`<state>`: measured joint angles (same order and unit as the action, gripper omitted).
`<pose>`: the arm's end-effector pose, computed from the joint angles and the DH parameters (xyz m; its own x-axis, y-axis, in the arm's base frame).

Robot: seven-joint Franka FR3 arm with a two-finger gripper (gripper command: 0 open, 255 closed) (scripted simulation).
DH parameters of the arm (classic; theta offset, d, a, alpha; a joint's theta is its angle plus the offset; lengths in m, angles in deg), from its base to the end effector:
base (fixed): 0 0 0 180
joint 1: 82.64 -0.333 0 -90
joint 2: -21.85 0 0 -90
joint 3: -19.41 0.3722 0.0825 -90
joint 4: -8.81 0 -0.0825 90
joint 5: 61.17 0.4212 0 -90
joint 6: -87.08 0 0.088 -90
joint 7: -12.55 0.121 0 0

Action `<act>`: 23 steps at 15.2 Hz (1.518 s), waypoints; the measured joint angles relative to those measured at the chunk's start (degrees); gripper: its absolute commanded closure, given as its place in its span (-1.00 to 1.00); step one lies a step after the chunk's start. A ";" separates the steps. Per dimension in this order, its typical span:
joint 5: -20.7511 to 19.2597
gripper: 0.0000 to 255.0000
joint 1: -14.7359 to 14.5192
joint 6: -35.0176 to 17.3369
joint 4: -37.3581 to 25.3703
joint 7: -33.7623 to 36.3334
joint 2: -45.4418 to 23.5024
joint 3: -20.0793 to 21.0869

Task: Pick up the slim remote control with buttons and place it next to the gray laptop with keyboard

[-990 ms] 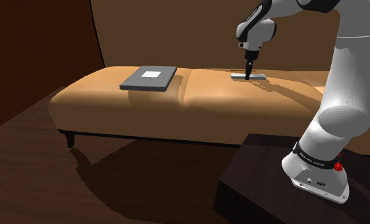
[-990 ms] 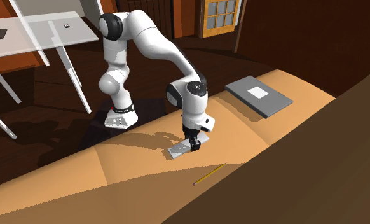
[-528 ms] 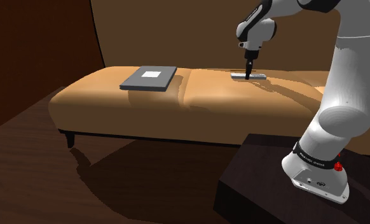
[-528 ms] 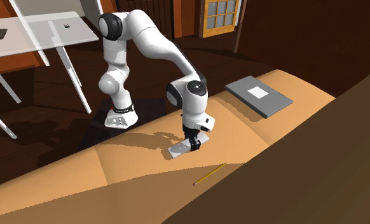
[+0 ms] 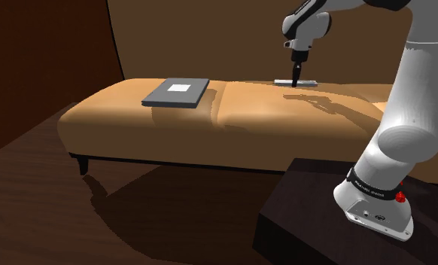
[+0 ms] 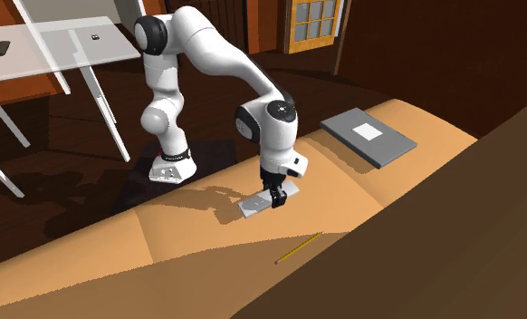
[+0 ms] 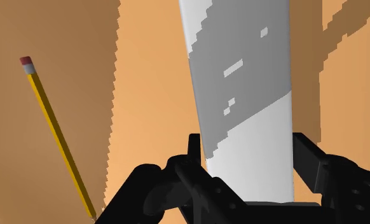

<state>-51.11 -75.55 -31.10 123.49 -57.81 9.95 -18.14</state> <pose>0.4534 -0.4129 0.3877 0.9348 0.3549 -0.0148 0.3517 -0.9308 -0.0999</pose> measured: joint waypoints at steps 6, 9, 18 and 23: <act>-1.85 1.00 -0.53 4.04 -2.27 1.45 2.36 -0.41; -2.57 1.00 -0.69 5.98 -3.51 1.98 3.29 -0.55; -2.99 1.00 -2.06 11.02 -8.40 4.97 3.74 0.33; -0.27 1.00 -4.14 12.28 -13.57 9.06 -0.71 2.80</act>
<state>-51.37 -79.70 -18.82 109.91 -48.75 9.25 -15.33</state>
